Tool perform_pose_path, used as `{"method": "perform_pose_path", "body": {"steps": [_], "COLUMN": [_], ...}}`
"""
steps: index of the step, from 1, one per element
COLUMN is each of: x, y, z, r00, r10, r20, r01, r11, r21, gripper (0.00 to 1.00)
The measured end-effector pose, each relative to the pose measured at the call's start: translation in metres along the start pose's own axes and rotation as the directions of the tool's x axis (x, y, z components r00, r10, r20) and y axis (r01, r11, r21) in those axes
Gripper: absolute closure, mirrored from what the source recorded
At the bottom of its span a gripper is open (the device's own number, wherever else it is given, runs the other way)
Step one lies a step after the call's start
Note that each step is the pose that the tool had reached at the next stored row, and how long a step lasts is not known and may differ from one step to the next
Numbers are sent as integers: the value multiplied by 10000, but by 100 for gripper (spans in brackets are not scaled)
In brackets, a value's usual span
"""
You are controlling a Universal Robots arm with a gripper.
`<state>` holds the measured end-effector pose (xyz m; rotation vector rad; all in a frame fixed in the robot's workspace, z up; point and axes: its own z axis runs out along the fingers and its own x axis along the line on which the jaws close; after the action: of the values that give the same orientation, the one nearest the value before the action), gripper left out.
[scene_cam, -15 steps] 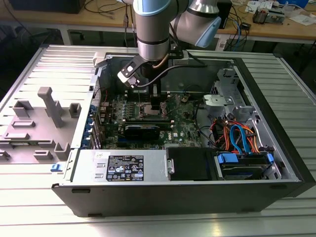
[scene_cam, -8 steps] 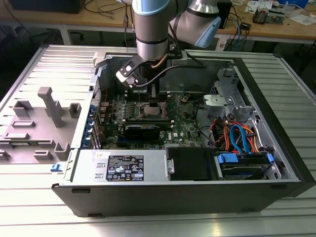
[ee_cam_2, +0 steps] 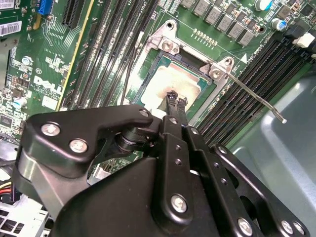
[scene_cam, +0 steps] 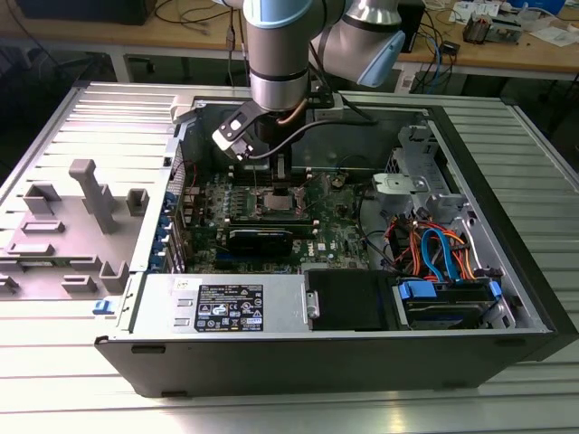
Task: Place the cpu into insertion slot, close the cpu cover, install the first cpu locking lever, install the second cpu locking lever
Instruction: 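Close the cpu cover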
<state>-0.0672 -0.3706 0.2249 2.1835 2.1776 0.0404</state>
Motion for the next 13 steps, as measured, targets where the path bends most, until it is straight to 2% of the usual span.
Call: {"method": "perform_pose_path", "body": {"steps": [6,13], "x": [1,-1], "y": [0,4], "z": [-1,-65], "r00": [10000,10000], "r10": [1,1], "r20": [-3,-1], "r01": [-1,-1], "r11": [10000,10000], "r21": [-1,0], "gripper": [89,89]}}
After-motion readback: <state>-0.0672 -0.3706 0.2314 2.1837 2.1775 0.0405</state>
